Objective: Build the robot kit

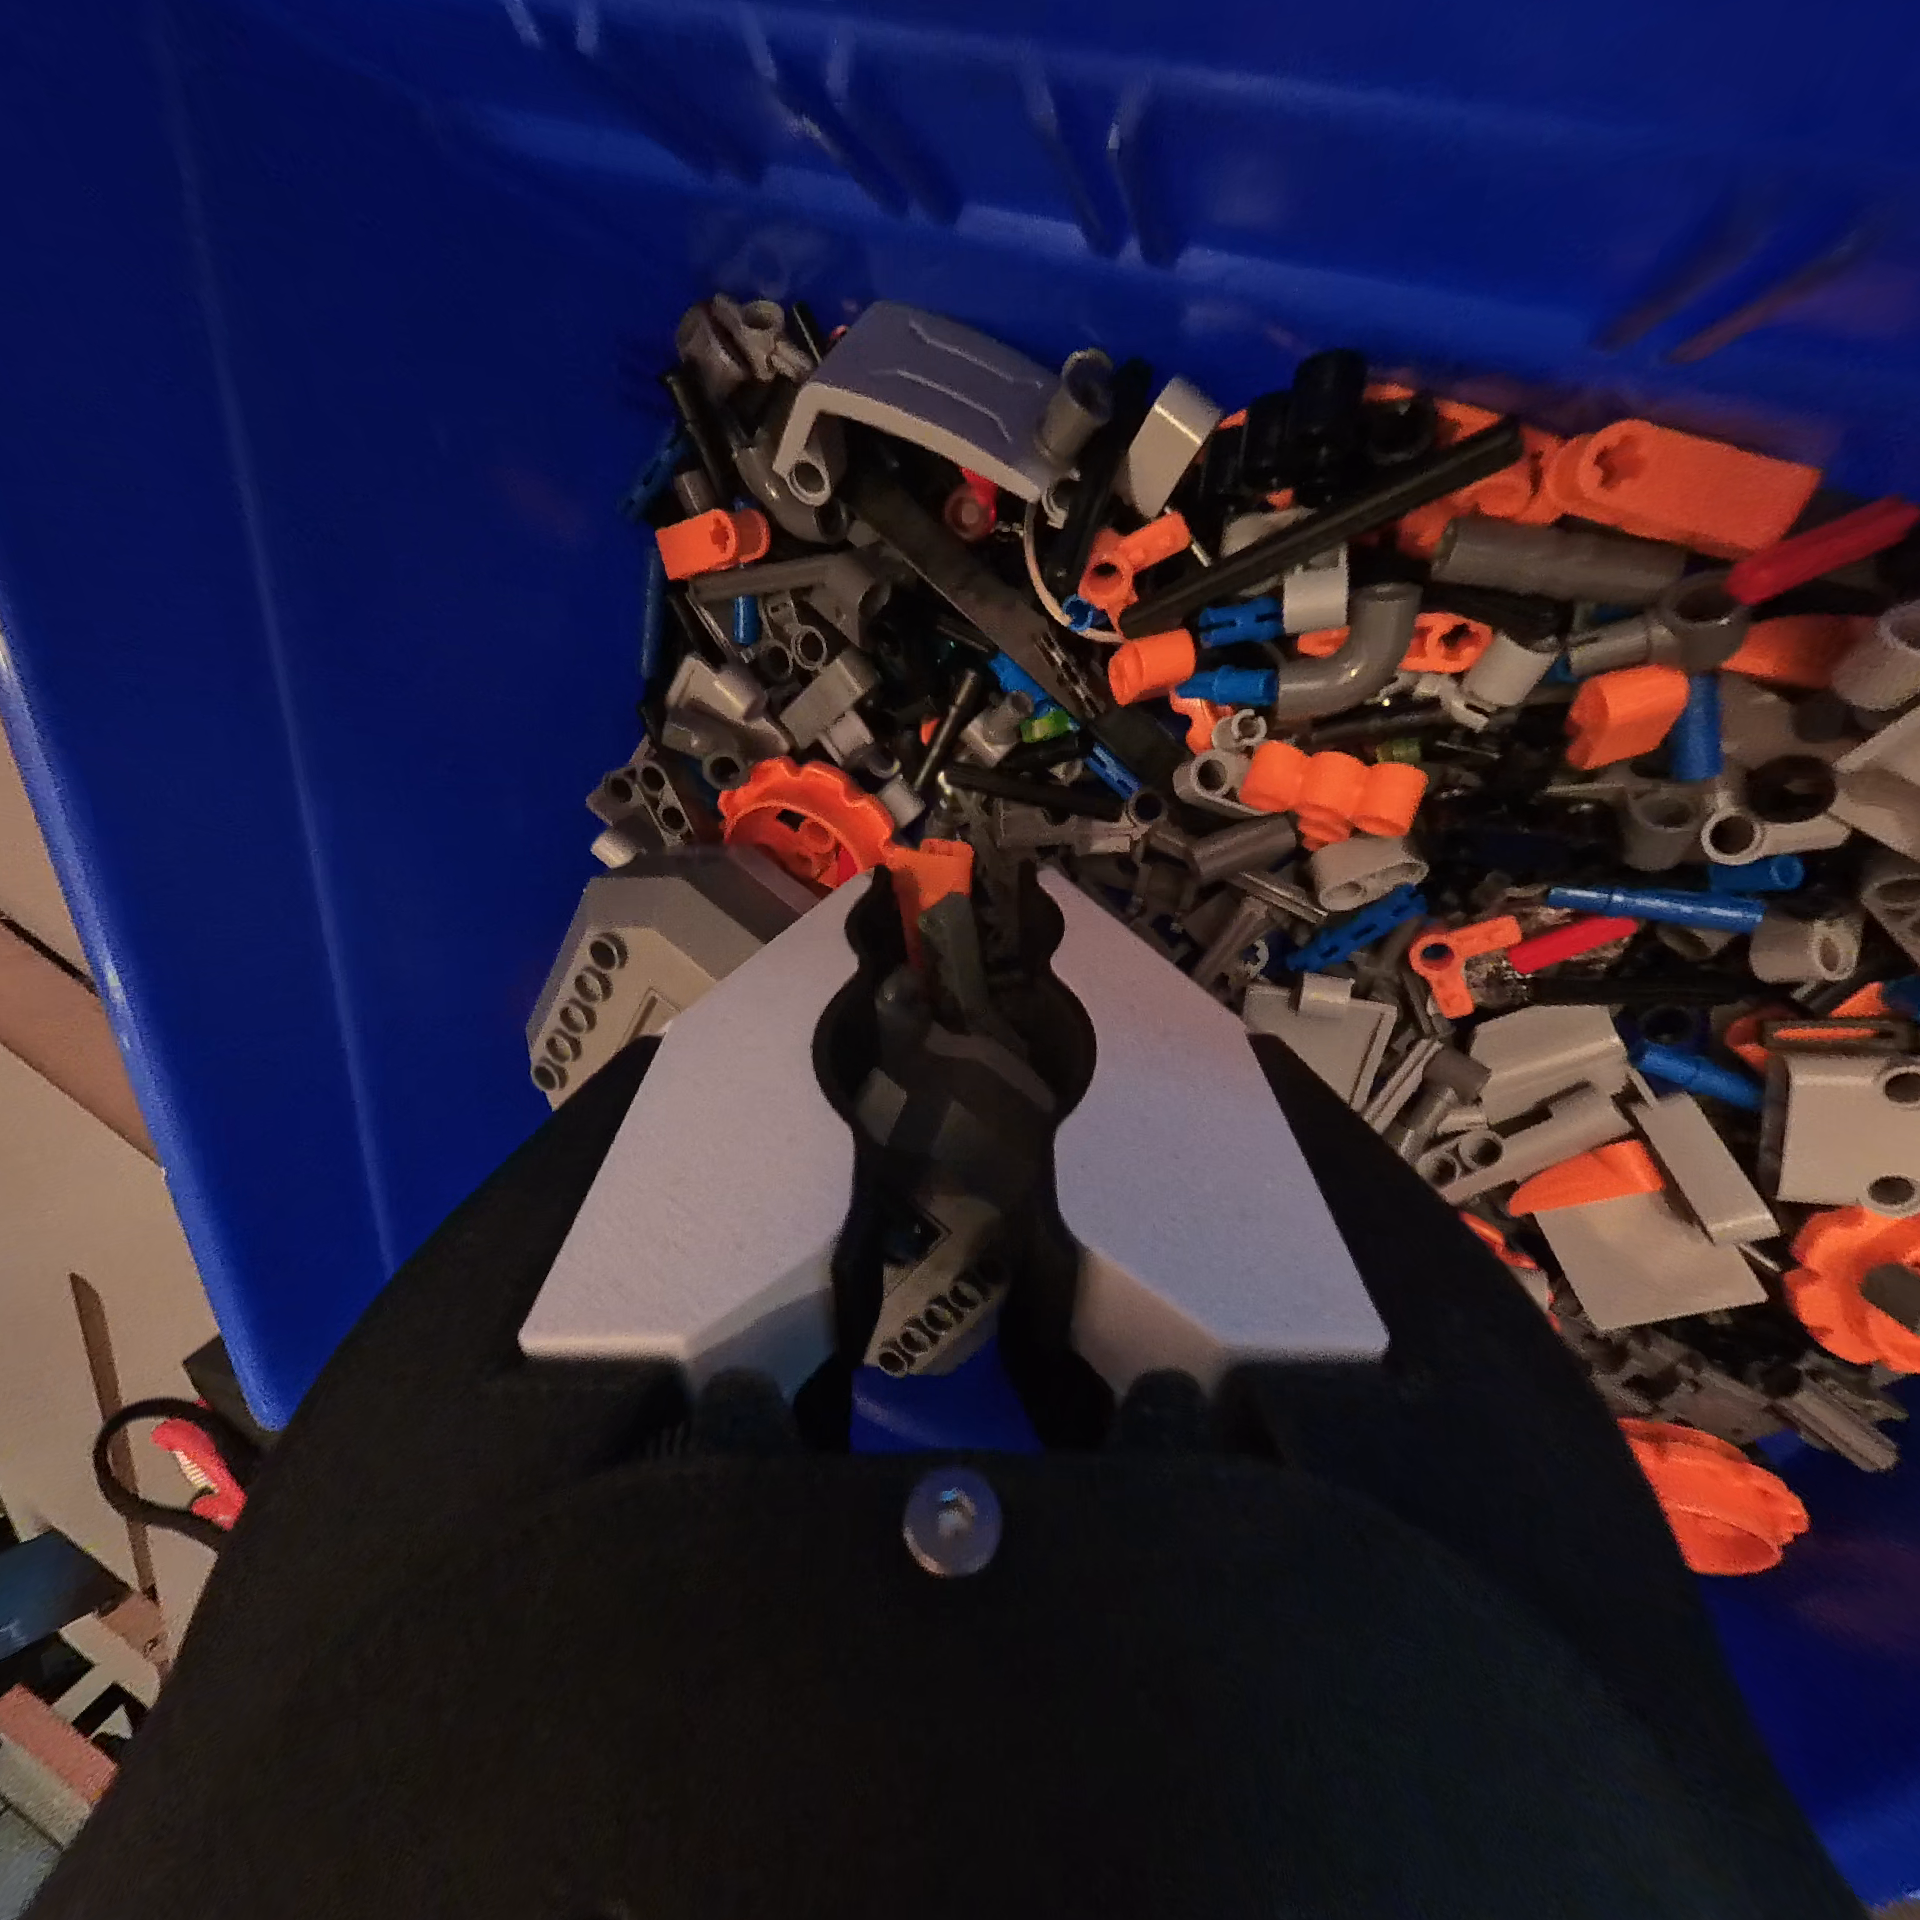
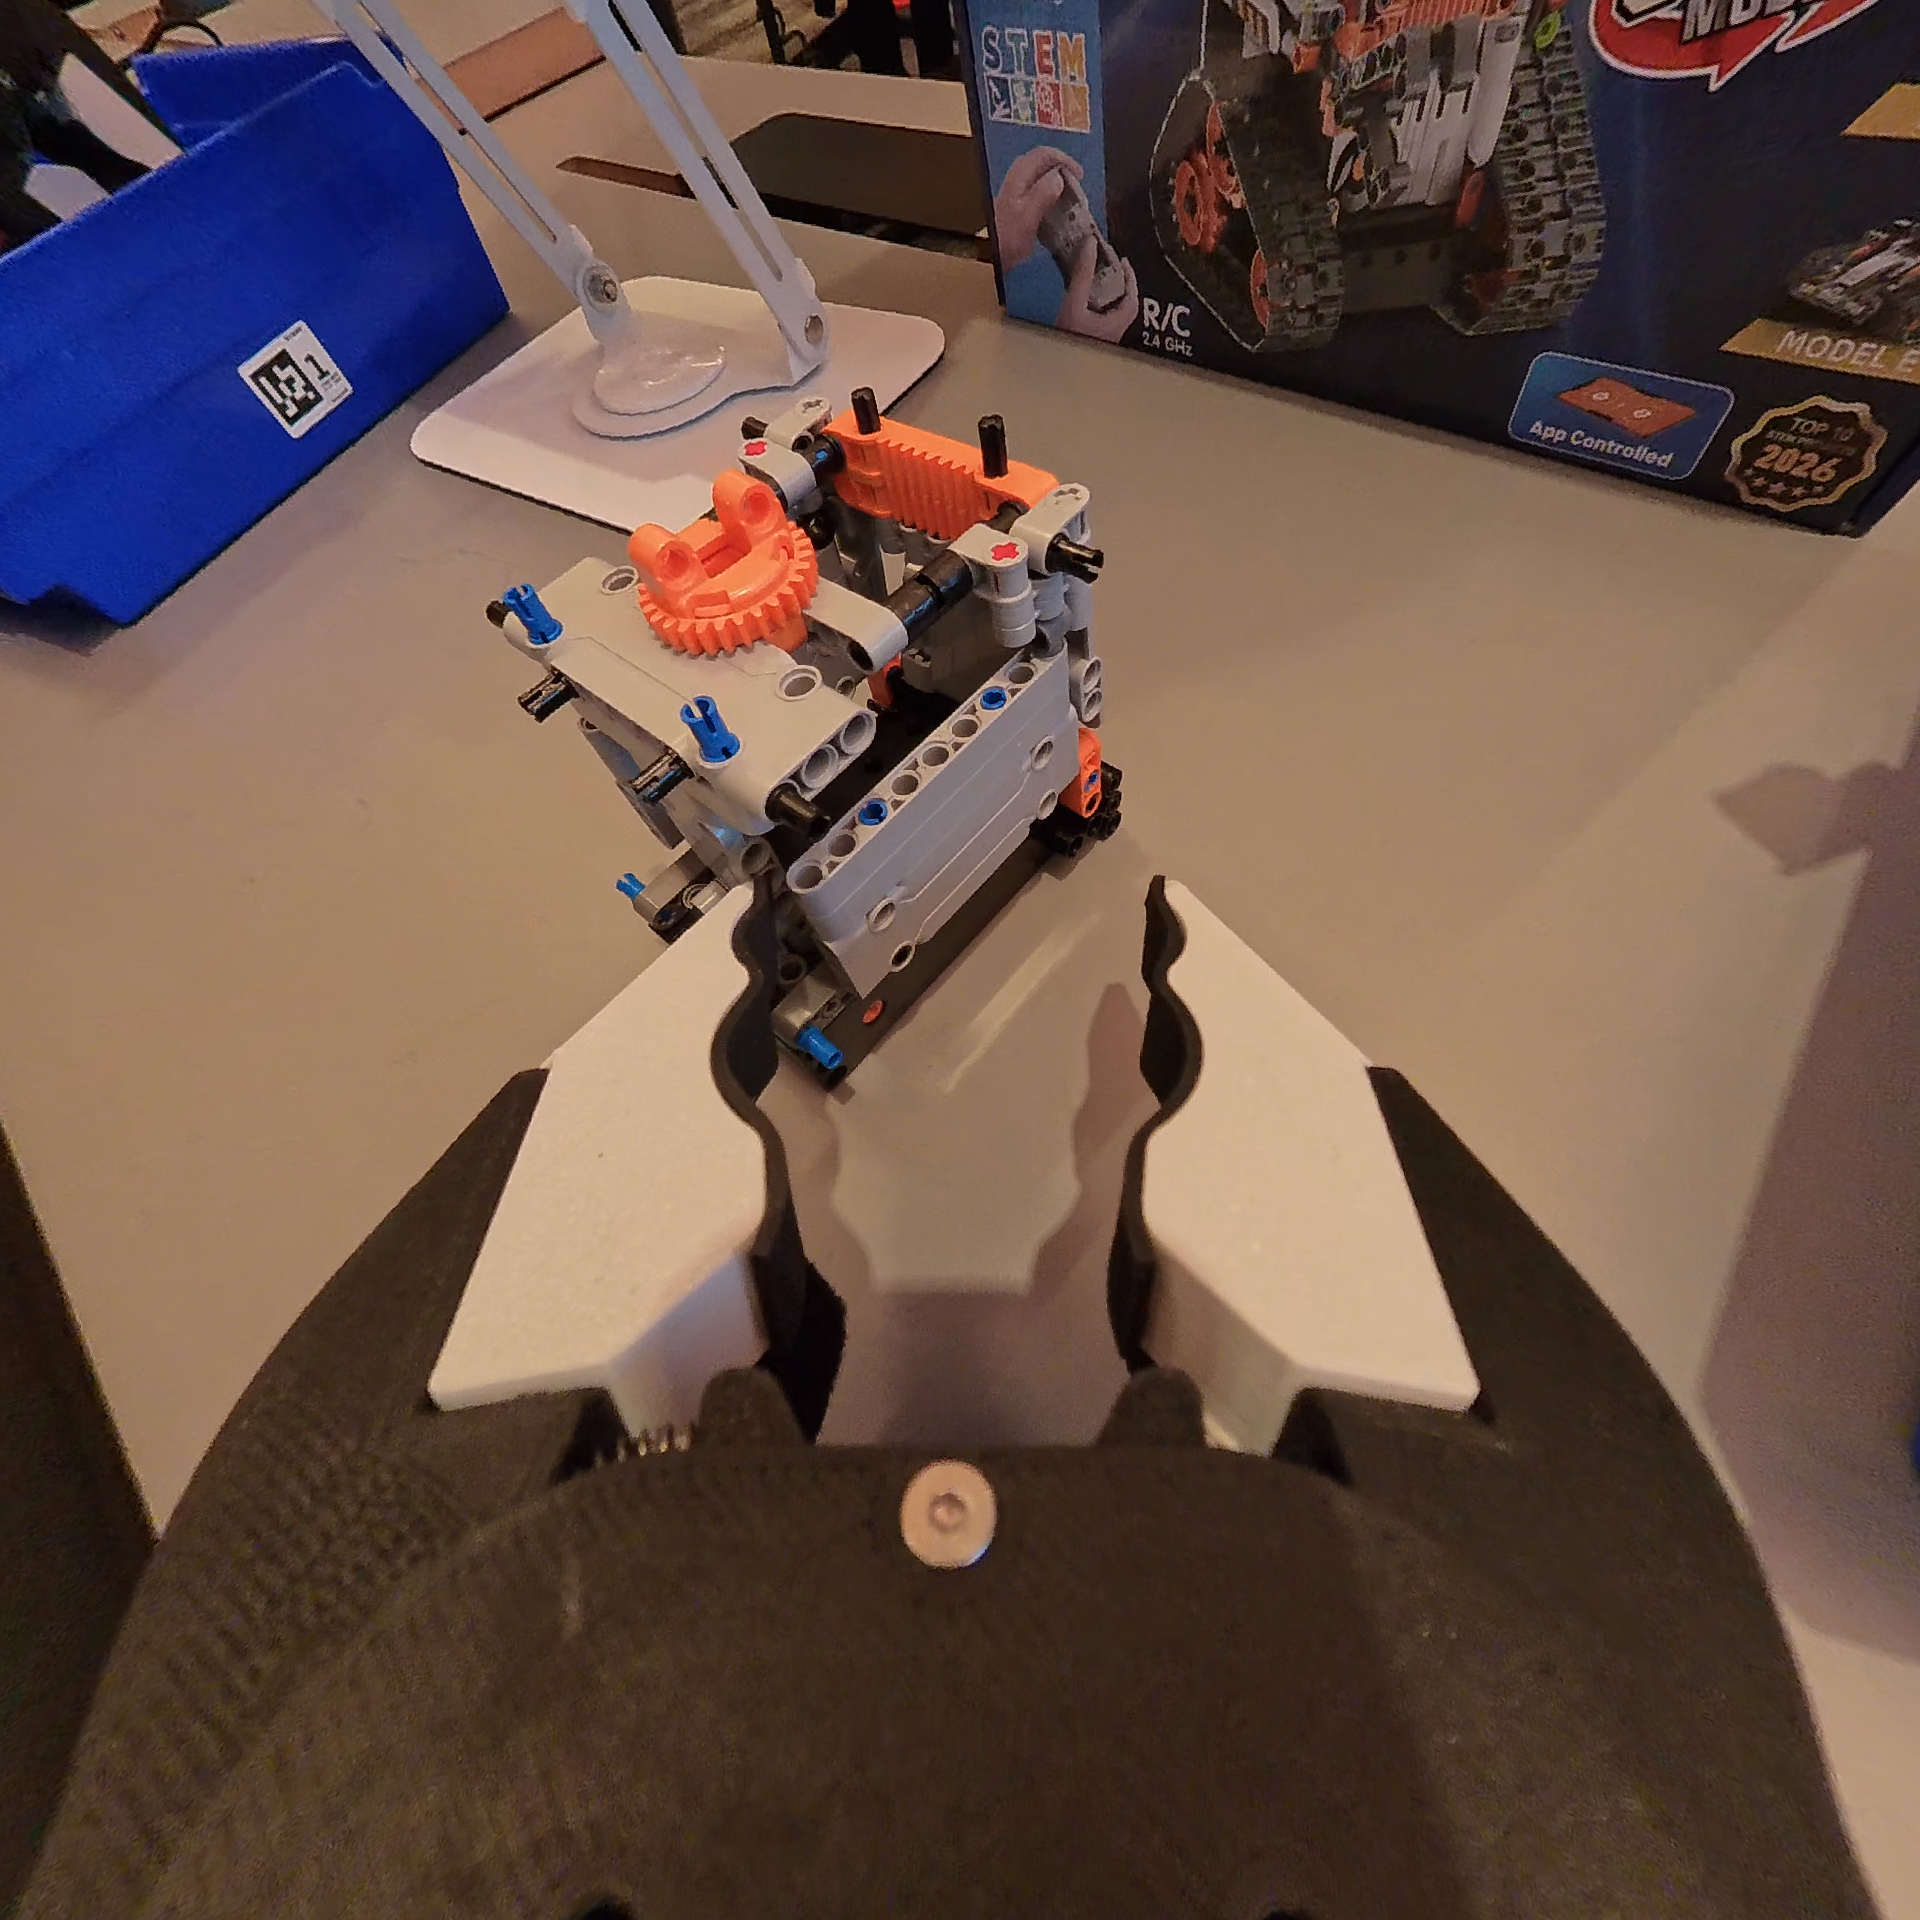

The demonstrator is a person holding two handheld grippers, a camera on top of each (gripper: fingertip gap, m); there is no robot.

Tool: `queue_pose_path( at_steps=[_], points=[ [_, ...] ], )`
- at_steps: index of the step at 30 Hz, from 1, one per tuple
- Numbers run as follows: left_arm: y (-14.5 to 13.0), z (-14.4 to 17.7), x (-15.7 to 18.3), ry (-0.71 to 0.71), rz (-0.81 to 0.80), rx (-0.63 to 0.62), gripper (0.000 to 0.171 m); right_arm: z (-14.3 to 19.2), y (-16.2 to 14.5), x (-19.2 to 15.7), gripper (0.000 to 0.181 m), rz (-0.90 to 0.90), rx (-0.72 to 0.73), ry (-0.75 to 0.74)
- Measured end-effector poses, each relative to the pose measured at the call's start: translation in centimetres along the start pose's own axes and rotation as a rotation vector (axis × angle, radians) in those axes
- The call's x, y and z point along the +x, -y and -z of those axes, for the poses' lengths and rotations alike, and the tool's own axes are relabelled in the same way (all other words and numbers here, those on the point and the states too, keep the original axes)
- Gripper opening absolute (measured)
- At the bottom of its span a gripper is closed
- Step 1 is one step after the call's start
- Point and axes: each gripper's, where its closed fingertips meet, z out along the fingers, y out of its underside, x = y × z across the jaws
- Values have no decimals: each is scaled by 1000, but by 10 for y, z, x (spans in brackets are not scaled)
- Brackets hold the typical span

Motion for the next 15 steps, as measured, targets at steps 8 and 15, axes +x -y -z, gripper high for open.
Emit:
queue_pose_path(
  at_steps=[8, 15],
  points=[
    [-1, -1, -2, 13, -2, -27, 19, 1, 2, -1, 69, 1, 9, 6],
    [-1, 2, 1, -79, 4, 25, 13, 3, 4, -2, 69, 2, 18, 11]
  ],
)
